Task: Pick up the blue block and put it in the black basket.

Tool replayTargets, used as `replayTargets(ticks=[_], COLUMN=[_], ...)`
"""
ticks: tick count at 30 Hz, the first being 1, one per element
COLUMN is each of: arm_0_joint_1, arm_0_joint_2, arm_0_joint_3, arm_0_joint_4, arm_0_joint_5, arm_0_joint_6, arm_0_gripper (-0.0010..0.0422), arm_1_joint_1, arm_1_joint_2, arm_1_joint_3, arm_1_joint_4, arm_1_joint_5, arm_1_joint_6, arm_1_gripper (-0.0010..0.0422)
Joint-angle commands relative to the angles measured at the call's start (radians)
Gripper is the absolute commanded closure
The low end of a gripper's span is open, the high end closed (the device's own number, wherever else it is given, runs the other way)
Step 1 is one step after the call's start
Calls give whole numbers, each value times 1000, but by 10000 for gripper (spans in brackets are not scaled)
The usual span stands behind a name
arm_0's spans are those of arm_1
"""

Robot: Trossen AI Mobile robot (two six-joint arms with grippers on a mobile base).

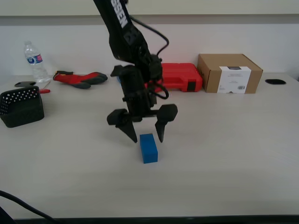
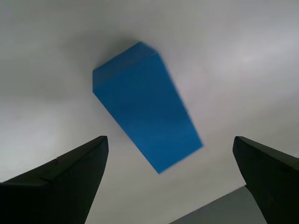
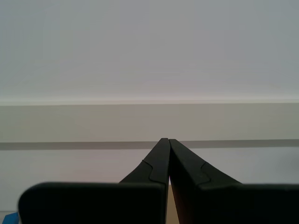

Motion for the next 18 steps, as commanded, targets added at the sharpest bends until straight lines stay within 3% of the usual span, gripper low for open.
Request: replayTargets(ticks=[1, 5, 7, 8, 10, 15, 18], arm_0_joint_1=[0, 0, 0, 0, 0, 0, 0], arm_0_joint_2=[0, 0, 0, 0, 0, 0, 0], arm_0_joint_3=[1, 1, 1, 1, 1, 1, 1], arm_0_joint_4=[1, 0, -3, -4, -16, -20, -23], arm_0_joint_5=[0, 0, 0, 0, 0, 0, 0], arm_0_joint_6=[0, 0, 0, 0, 0, 0, 0], arm_0_gripper=[413, 413, 413, 413, 413, 413, 413], arm_1_joint_1=[-9, -11, -13, -15, -15, -11, 20], arm_1_joint_2=[161, 347, 391, 400, 378, 175, -25], arm_1_joint_3=[108, 320, 396, 431, 452, 447, 442], arm_1_joint_4=[-24, -264, -368, -414, -468, -534, -527], arm_1_joint_5=[23, 81, 84, 83, 83, -177, -432], arm_1_joint_6=[-30, 62, 104, 149, 235, 413, 467], arm_1_gripper=[98, 199, 273, 338, 422, 414, 414])
